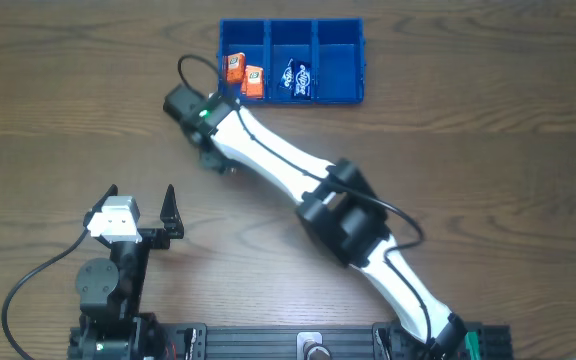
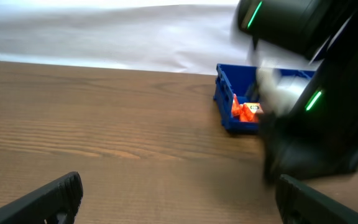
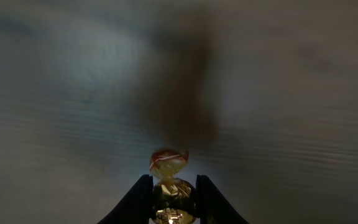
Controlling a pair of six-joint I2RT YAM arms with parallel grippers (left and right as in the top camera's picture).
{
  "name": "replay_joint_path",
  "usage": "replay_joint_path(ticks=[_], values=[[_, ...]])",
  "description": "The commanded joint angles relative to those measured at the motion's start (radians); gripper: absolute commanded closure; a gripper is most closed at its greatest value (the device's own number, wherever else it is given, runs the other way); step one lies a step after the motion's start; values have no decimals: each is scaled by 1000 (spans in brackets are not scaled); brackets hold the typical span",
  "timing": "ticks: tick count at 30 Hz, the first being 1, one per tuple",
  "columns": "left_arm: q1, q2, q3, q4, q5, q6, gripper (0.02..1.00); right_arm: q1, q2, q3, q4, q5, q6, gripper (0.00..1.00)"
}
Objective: Sort Candies Into Trays
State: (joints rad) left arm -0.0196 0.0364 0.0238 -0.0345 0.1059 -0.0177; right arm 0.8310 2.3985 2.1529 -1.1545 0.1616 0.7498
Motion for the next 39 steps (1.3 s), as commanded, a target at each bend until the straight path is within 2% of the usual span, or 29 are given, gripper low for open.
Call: replay_joint_path(ticks=[1,7,11,22,26,29,39], values=[[6,-6,-18,-35,15,15,20,-118,-249,16,2,117,-109,759],[6,-6,-18,-35,15,15,20,-324,-262,14,104,118,-244,755],[6,-6,-18,-35,15,15,20,-423,-220,13,182,98,-316,755],[6,-6,-18,-35,15,15,20,-484,-114,14,259,81,-336,748],[6,-6,-18,-35,15,15,20,-494,-94,13,261,82,-341,717],[6,-6,-18,-35,15,15,20,-500,-91,13,260,82,-356,658],[6,-6,-18,-35,15,15,20,-460,-137,13,188,100,-366,354]])
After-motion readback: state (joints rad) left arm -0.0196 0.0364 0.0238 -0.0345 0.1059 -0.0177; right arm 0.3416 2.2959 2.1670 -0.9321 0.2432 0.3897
